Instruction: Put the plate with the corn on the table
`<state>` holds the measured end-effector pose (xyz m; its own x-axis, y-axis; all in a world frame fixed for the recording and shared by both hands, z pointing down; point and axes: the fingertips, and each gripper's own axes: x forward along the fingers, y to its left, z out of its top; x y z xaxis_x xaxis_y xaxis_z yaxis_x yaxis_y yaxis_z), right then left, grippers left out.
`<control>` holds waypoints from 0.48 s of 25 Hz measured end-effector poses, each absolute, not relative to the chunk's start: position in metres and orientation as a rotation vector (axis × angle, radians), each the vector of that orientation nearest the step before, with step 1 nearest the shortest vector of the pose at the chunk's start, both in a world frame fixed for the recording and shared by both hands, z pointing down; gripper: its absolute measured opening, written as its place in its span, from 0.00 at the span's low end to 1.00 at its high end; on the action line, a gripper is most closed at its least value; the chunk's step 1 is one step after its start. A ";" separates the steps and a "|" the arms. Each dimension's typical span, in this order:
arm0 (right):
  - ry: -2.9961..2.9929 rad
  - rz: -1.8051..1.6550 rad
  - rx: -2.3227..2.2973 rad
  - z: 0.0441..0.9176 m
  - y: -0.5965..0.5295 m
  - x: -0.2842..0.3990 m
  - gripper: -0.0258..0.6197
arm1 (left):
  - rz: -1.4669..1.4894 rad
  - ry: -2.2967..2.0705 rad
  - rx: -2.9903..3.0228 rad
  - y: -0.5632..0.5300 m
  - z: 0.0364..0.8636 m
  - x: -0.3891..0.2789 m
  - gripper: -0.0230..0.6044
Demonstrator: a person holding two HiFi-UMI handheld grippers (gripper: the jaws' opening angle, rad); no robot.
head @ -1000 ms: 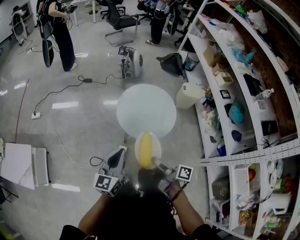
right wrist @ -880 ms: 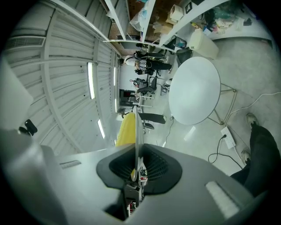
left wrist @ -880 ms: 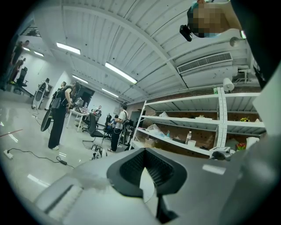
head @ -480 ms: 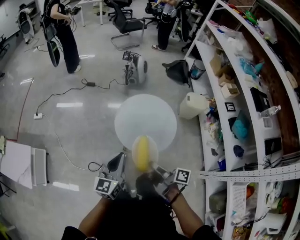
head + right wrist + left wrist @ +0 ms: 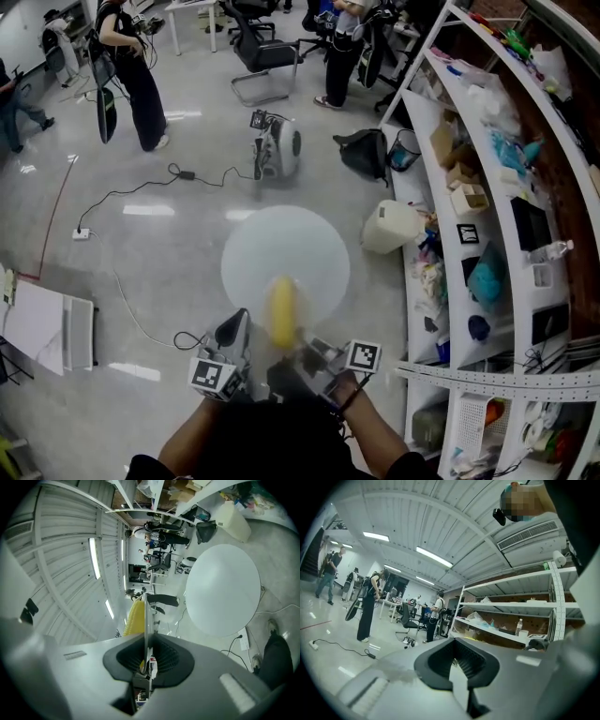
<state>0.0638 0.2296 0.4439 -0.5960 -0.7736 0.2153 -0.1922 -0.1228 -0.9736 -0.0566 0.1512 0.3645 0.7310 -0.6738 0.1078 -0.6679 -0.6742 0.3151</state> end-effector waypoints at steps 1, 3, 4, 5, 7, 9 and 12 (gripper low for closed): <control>1.729 -1.770 -1.071 0.444 0.227 0.070 0.12 | -0.026 -1.054 2.596 0.148 0.364 -0.052 0.04; 1.768 -1.776 -1.084 0.446 0.220 0.082 0.11 | -0.024 -1.079 2.582 0.143 0.366 -0.042 0.04; 1.773 -1.784 -1.079 0.446 0.217 0.086 0.11 | -0.024 -1.093 2.577 0.140 0.366 -0.038 0.04; 1.760 -1.798 -1.063 0.446 0.214 0.089 0.11 | -0.028 -1.106 2.574 0.137 0.366 -0.033 0.04; 1.746 -1.830 -1.057 0.449 0.211 0.097 0.11 | -0.043 -1.136 2.566 0.133 0.364 -0.026 0.04; 1.765 -1.852 -1.078 0.454 0.208 0.106 0.11 | -0.052 -1.167 2.557 0.130 0.364 -0.022 0.04; 1.847 -1.816 -1.047 0.452 0.196 0.112 0.11 | -0.052 -1.204 2.545 0.126 0.364 -0.019 0.04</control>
